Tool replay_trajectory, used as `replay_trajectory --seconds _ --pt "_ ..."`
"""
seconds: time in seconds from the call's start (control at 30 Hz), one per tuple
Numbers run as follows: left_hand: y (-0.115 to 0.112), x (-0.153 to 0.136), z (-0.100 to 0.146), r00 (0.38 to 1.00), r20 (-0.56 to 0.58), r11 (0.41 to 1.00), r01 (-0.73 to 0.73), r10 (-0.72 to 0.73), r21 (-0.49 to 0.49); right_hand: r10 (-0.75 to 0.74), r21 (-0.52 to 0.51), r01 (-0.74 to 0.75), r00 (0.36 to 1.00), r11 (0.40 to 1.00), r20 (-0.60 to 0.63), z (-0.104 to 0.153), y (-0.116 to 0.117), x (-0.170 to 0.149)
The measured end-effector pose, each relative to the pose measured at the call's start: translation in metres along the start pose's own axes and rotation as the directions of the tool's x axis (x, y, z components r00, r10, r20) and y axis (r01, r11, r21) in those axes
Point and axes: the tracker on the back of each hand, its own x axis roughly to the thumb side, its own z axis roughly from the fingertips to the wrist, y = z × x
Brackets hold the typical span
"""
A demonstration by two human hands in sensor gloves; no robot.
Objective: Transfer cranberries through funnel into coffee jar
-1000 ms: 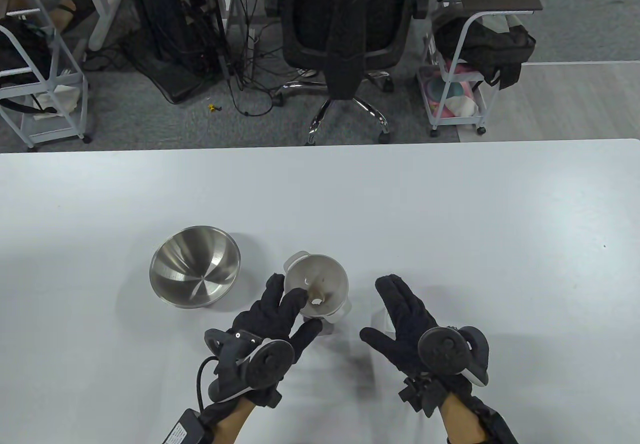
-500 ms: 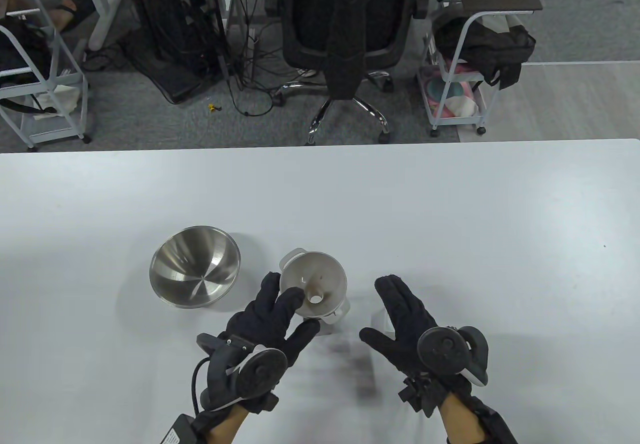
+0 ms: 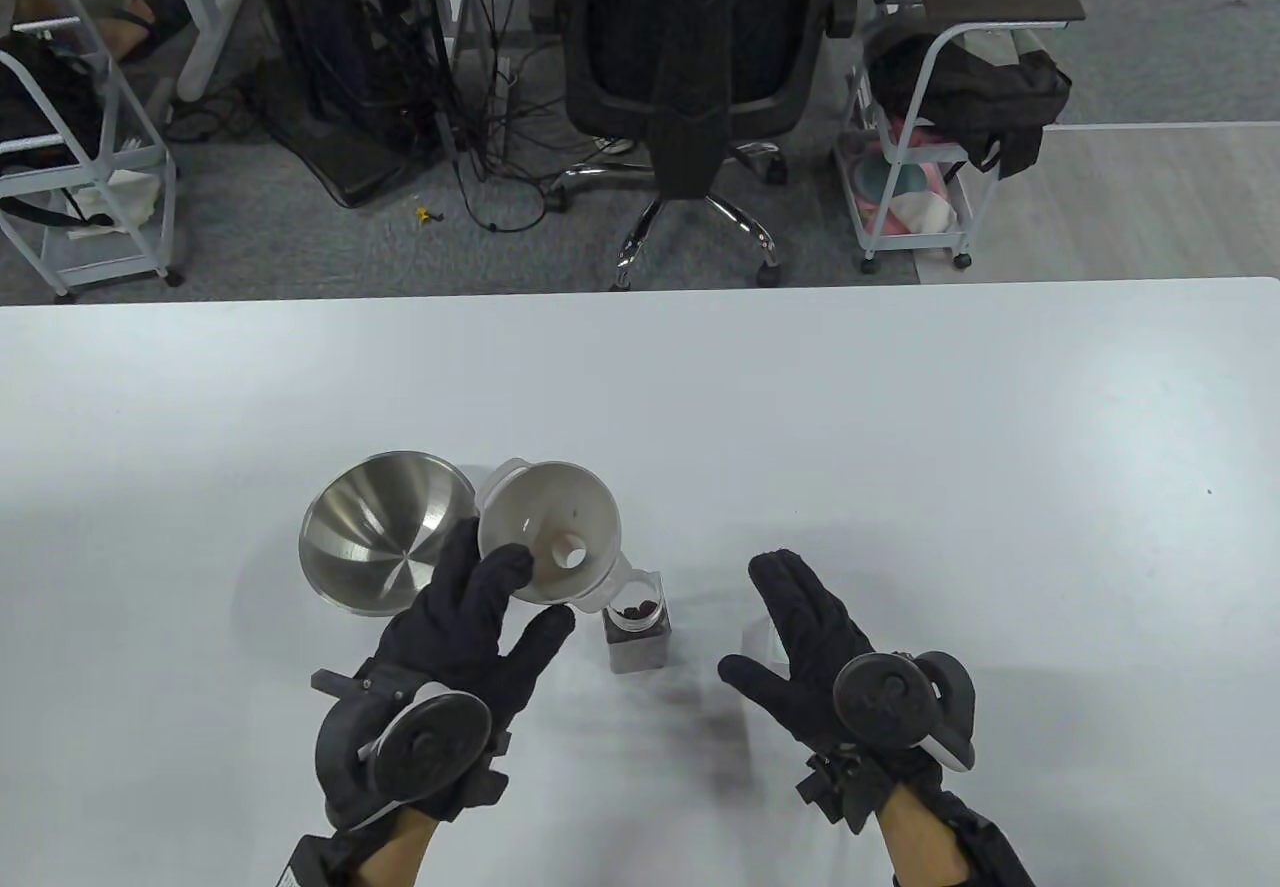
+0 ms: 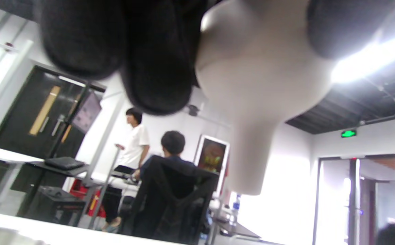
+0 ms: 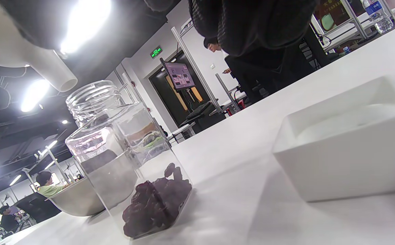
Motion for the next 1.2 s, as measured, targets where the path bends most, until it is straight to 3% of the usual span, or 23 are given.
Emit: replay_trajectory --seconds 0.6,1.2 --pt "0.001 -0.080 -0.001 0.971 -0.228 0.997 0.064 -0.069 -0.031 0.000 0.000 0.000 1.000 1.000 0.000 0.000 0.000 0.000" --pt "-0.043 -0.139 -0.007 0.903 -0.409 0.971 0.038 -0.135 -0.237 -0.001 -0.003 0.001 1.000 1.000 -0.001 0.000 -0.001 0.000"
